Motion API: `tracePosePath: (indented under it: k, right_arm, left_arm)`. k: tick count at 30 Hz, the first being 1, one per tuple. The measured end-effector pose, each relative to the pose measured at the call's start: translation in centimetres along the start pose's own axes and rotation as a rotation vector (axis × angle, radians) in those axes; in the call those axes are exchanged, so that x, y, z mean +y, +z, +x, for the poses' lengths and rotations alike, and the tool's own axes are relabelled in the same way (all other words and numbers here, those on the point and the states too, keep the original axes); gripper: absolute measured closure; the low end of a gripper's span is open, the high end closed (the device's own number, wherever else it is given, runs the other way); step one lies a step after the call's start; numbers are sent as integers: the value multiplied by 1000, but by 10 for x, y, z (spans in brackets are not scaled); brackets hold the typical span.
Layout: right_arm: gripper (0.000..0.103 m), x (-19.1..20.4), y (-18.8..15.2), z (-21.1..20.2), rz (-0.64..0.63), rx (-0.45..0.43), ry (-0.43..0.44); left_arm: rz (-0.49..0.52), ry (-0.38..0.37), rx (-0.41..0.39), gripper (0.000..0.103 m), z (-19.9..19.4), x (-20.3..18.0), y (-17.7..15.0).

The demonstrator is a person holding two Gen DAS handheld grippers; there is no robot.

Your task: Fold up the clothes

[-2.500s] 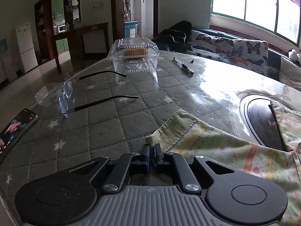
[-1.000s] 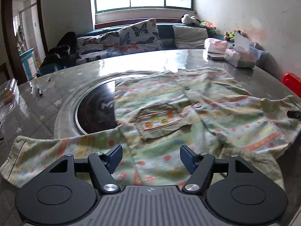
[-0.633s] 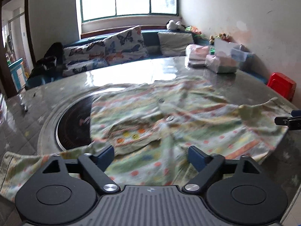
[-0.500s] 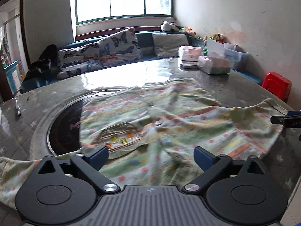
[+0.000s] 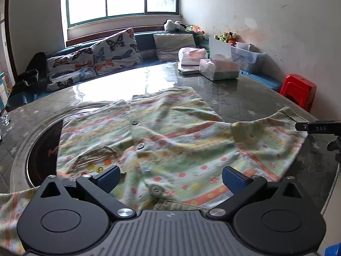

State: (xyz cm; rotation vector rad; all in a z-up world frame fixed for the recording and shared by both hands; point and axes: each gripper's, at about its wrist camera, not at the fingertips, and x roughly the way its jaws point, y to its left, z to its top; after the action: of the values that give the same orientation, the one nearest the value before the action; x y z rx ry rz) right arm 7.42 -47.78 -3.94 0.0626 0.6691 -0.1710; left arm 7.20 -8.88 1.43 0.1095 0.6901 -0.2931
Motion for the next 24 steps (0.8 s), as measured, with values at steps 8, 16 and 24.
tracePosePath:
  k: [8,16,24]
  right_arm:
    - [37,-10,0,8,15,10,-7]
    - [52,-9,-3,7,29,-7,-5]
    - [81,-12,-5,0,70,-20,21]
  left_arm:
    - [7,-12,21,0,7,-8,2]
    - [5,-8,30,0,10,-9,1]
    - [0,-11,45,0,13,-11,1]
